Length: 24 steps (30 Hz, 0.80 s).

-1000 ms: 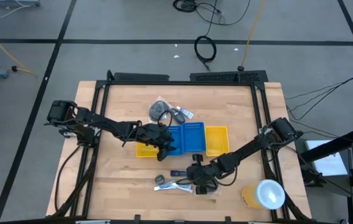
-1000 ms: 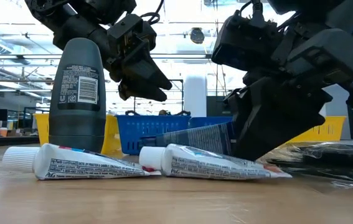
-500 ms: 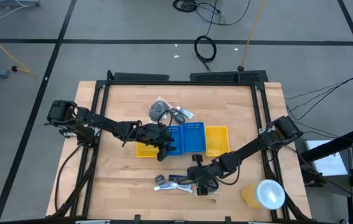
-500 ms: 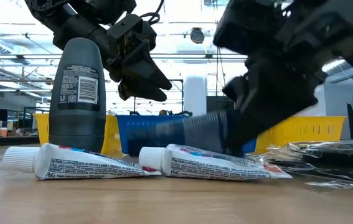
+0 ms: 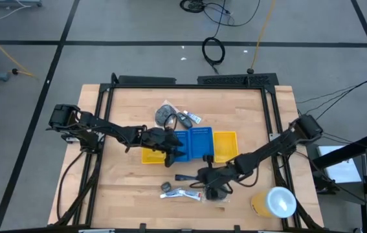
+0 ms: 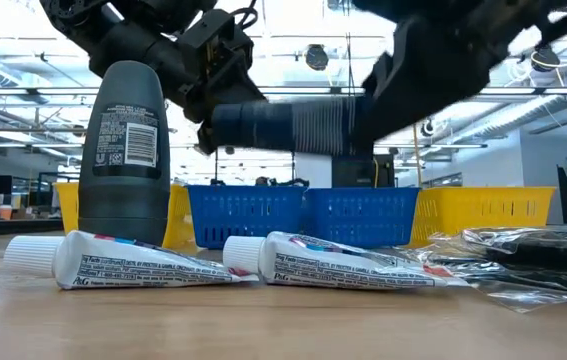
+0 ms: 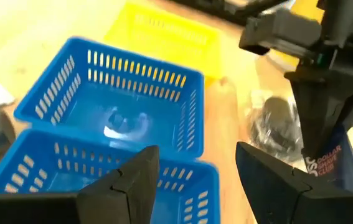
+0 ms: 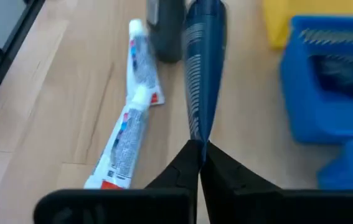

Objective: Pick & Place Travel size toiletries
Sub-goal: Put the dark blue shaving cream into the left blue bin

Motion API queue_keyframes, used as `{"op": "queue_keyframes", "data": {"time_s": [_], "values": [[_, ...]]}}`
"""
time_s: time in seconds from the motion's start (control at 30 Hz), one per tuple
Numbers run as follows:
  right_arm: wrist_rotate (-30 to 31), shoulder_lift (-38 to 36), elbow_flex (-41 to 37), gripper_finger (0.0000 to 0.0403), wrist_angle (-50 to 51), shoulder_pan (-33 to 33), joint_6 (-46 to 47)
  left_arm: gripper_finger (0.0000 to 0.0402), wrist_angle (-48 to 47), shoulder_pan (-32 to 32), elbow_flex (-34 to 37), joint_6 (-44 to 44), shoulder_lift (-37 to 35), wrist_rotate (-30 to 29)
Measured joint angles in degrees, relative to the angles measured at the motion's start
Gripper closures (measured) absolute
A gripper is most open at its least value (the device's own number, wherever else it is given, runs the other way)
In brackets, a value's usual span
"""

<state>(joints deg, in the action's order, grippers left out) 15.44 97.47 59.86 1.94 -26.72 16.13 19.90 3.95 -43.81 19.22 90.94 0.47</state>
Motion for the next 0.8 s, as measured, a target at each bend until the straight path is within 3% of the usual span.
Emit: {"op": "queue_keyframes", "data": {"time_s": [0.57, 0.8], "values": [[18.9, -16.4, 0.0, 0.0403, 8.6, 0.1, -8.2, 0.0188, 8.9, 0.1, 0.0, -2.3, 0.0, 1.0], [20.9, -17.2, 0.0, 0.0403, 10.4, 1.2, -8.9, 0.0188, 15.7, 1.4, 0.0, -5.5, 0.0, 1.1]]}}
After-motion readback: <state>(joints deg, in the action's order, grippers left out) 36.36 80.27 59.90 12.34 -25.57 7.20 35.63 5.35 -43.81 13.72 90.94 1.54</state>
